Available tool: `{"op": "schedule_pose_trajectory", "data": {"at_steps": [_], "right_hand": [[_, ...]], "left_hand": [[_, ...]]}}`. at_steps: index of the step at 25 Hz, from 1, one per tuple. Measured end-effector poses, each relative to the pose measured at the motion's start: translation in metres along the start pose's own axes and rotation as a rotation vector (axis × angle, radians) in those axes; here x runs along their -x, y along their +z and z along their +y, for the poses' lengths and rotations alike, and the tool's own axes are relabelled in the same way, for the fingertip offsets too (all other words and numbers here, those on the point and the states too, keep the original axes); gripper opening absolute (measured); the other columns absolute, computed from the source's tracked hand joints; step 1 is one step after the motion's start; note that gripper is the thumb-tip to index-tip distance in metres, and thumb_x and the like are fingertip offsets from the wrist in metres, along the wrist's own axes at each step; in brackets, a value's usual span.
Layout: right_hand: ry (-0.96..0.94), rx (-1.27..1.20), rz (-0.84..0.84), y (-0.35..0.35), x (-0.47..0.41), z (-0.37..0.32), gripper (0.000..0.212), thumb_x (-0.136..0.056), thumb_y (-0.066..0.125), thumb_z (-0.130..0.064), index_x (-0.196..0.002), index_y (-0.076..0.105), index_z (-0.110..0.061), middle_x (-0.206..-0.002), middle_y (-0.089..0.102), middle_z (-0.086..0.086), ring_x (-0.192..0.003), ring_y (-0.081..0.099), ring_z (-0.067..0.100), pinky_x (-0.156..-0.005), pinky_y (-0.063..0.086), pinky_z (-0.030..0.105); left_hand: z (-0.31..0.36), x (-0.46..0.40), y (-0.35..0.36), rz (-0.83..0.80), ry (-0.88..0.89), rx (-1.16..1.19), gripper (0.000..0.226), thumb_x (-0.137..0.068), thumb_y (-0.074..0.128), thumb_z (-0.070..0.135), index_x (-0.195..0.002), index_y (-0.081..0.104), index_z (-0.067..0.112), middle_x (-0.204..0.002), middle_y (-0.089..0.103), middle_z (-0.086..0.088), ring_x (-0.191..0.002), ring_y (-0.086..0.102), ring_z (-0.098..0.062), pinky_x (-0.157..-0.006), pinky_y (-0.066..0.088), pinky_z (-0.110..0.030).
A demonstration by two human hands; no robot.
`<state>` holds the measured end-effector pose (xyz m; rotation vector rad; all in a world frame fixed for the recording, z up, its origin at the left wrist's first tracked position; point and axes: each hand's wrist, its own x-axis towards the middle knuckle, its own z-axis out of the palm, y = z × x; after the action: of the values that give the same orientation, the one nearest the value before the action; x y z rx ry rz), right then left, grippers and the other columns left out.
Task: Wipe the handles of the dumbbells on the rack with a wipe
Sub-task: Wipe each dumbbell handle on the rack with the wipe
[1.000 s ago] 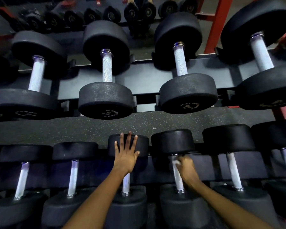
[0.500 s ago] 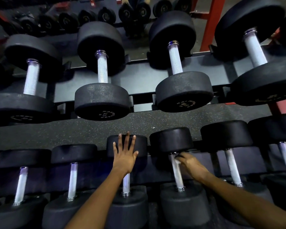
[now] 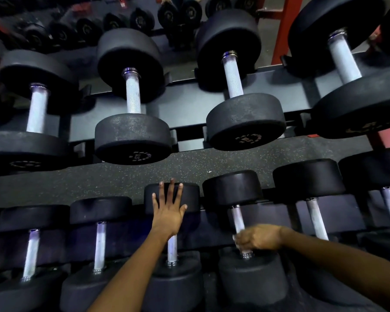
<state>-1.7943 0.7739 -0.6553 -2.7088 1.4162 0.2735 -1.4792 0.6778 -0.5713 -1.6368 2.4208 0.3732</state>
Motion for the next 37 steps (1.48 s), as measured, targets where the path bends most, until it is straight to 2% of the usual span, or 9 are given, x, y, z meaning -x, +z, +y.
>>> {"op": "schedule_pose_trajectory", "data": {"at_steps": [3,7,11,15,22,28,30,34,37], "right_hand": [[-0.048,-0.154,-0.098,-0.026,-0.018,-0.007,0.039,-0.084,0.038,-0.022,-0.102,0.072,-0.028,-0.106,0.07,-0.01,-0.102,0.064,0.007,-0.09,0.047,0.018],[-0.205,-0.095,-0.179,-0.034,-0.021,-0.037,0.017,-0.085,0.055,-0.027,-0.099,0.066,-0.029,-0.092,0.064,-0.005,-0.078,0.057,0.005,-0.064,0.04,0.012],[-0.054,0.188,-0.256,-0.047,-0.058,-0.026,0.016,-0.044,0.08,-0.033,-0.051,0.068,-0.024,-0.053,0.063,-0.009,-0.053,0.061,0.007,-0.065,0.051,0.017],[-0.203,0.108,-0.533,-0.022,-0.041,-0.073,0.027,-0.091,0.047,-0.017,-0.104,0.069,-0.008,-0.105,0.069,0.013,-0.102,0.061,0.029,-0.103,0.034,0.039],[-0.046,-0.426,-0.256,-0.046,0.04,-0.029,0.034,-0.092,0.053,-0.03,-0.124,0.061,-0.024,-0.135,0.052,-0.014,-0.122,0.045,-0.002,-0.103,0.025,0.005],[1.214,-1.21,0.324,-0.023,0.004,-0.015,0.021,-0.088,0.052,0.008,-0.096,0.071,0.007,-0.094,0.07,0.02,-0.079,0.063,0.007,-0.06,0.041,0.008],[1.286,-1.461,0.252,-0.034,-0.029,-0.023,0.031,-0.092,0.051,0.001,-0.07,0.073,0.0,-0.063,0.069,0.007,-0.057,0.058,0.003,-0.057,0.043,0.018],[1.206,-1.259,0.082,-0.046,-0.069,-0.063,0.035,-0.095,0.048,-0.015,-0.126,0.05,0.002,-0.126,0.056,0.018,-0.117,0.054,0.031,-0.09,0.04,0.031],[1.266,-1.331,0.121,-0.042,-0.075,-0.049,0.03,-0.09,0.052,-0.009,-0.117,0.056,0.004,-0.122,0.059,0.019,-0.106,0.057,0.028,-0.083,0.043,0.033]], "left_hand": [[0.005,0.001,-0.005,-0.023,-0.014,-0.014,0.064,-0.095,0.006,0.055,-0.136,-0.039,0.035,-0.13,-0.061,0.014,-0.125,-0.054,-0.021,-0.106,-0.027,-0.052],[0.005,0.0,-0.005,-0.015,-0.034,-0.025,0.066,-0.101,0.017,0.049,-0.143,-0.031,0.028,-0.13,-0.061,0.013,-0.127,-0.051,-0.023,-0.106,-0.025,-0.052],[0.006,0.001,-0.008,-0.055,-0.048,-0.029,0.066,-0.103,0.02,0.046,-0.141,-0.031,0.026,-0.134,-0.058,0.011,-0.12,-0.058,-0.02,-0.105,-0.028,-0.05],[0.009,0.003,-0.011,-0.067,-0.043,-0.026,0.063,-0.098,0.007,0.052,-0.139,-0.034,0.027,-0.139,-0.052,0.006,-0.116,-0.061,-0.02,-0.107,-0.024,-0.052],[0.009,0.003,-0.012,-0.056,-0.041,0.0,0.068,-0.104,0.027,0.043,-0.14,-0.027,0.025,-0.145,-0.04,0.004,-0.115,-0.061,-0.019,-0.109,-0.022,-0.053],[0.008,0.002,-0.01,-0.094,-0.06,-0.073,0.067,-0.103,0.02,0.046,-0.137,-0.034,0.024,-0.143,-0.045,0.001,-0.109,-0.065,-0.02,-0.111,-0.019,-0.055],[0.008,0.001,-0.009,-0.076,-0.047,-0.035,0.064,-0.1,0.014,0.05,-0.138,-0.031,0.025,-0.146,-0.042,0.001,-0.113,-0.063,-0.018,-0.11,-0.021,-0.053],[0.006,0.0,-0.007,-0.07,-0.059,-0.048,0.064,-0.1,0.013,0.051,-0.138,-0.032,0.026,-0.145,-0.043,0.002,-0.114,-0.062,-0.02,-0.11,-0.021,-0.054],[0.007,-0.001,-0.007,-0.055,-0.053,-0.037,0.067,-0.101,0.019,0.048,-0.138,-0.032,0.025,-0.144,-0.049,0.003,-0.115,-0.062,-0.02,-0.109,-0.022,-0.053]]}}
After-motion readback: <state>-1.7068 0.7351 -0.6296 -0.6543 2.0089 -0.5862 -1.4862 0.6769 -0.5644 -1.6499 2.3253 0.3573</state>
